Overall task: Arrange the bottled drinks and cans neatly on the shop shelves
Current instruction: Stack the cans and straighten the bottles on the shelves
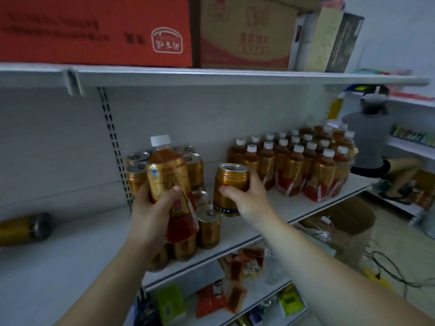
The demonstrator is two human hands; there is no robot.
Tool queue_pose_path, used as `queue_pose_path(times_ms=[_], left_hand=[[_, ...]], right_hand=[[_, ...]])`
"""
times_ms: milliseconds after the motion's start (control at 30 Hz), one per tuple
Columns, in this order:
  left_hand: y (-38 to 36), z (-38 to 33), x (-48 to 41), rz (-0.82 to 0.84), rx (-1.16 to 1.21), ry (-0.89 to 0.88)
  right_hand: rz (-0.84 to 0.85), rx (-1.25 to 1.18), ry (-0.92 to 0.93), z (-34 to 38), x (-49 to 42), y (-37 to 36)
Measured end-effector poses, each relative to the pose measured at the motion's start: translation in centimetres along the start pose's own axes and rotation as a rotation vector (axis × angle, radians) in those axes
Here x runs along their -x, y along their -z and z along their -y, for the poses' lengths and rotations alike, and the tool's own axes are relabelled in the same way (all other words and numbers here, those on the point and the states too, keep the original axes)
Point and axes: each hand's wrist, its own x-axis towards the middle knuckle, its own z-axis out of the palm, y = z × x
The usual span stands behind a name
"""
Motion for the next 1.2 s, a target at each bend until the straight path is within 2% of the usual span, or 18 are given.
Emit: queue_pose_path(times_ms=[233, 400, 600, 867, 967, 1067, 1200], left_hand=[[6.9, -1.2, -0.4, -0.298, 0.011, -0.018], [8.6, -0.4, 0.1, -0.454, -0.014, 0.016], [9.1, 0.3, 0.3, -0.487, -0.039, 0.053], [8.4, 0.4, 0.3, -0.426, -0.045, 0.034], [7.5, -0.1, 0.7, -0.386, -0.058, 0.002], [5.7, -0.9, 1.3, -0.366, -0.068, -0.035], [0.8, -2.1, 1.6, -0.31, -0.072, -0.083]], right_hand=[[0.234, 0.07, 0.09, -0.9, -3.1, -8.2], [0.405, 0.136, 0.109, -1.6, -4.3, -12.7], [0.437, 0.234, 0.118, -3.0, -4.6, -14.5], [0.456, 0.361, 0.196, -4.3, -4.7, -14.8], [0.442, 0.382, 0.262, -3.6, -5.2, -12.8], [0.347, 0.458, 0.309, -3.1, -6.3, -9.0], [0.24, 0.559, 0.277, -4.1, -8.6, -2.3]])
